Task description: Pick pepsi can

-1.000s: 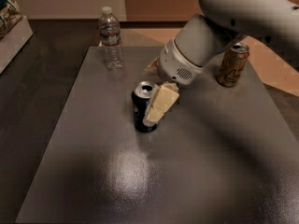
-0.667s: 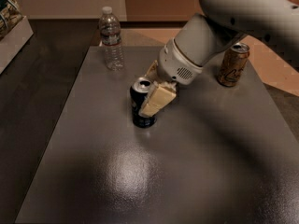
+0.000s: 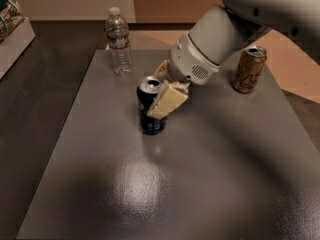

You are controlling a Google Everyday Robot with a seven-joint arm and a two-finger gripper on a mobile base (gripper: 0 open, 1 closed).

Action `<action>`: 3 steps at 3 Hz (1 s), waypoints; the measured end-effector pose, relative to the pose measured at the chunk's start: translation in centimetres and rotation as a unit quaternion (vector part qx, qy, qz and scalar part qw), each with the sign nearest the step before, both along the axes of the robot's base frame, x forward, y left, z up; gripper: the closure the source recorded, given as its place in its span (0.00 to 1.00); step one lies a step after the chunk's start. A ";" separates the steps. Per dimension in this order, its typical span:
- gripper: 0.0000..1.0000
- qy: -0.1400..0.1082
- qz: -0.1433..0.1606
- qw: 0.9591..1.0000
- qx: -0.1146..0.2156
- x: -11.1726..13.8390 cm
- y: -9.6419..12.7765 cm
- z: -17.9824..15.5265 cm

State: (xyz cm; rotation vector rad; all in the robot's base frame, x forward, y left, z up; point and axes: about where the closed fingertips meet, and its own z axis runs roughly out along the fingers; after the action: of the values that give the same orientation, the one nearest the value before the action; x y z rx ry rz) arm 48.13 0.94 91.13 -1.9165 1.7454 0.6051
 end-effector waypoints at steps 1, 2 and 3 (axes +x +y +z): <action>1.00 -0.015 -0.003 1.000 0.008 0.2 0.0 2.9; 1.00 -0.040 -0.002 0.999 0.007 0.5 0.0 7.5; 1.00 -0.075 0.003 0.997 0.006 0.5 -0.4 12.8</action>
Offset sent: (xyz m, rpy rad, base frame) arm 0.0101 -0.0026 0.1135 0.0139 -0.1124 -0.0065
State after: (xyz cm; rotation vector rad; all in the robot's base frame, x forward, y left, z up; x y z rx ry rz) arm 48.62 0.57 103.93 -1.9080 1.6388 0.4617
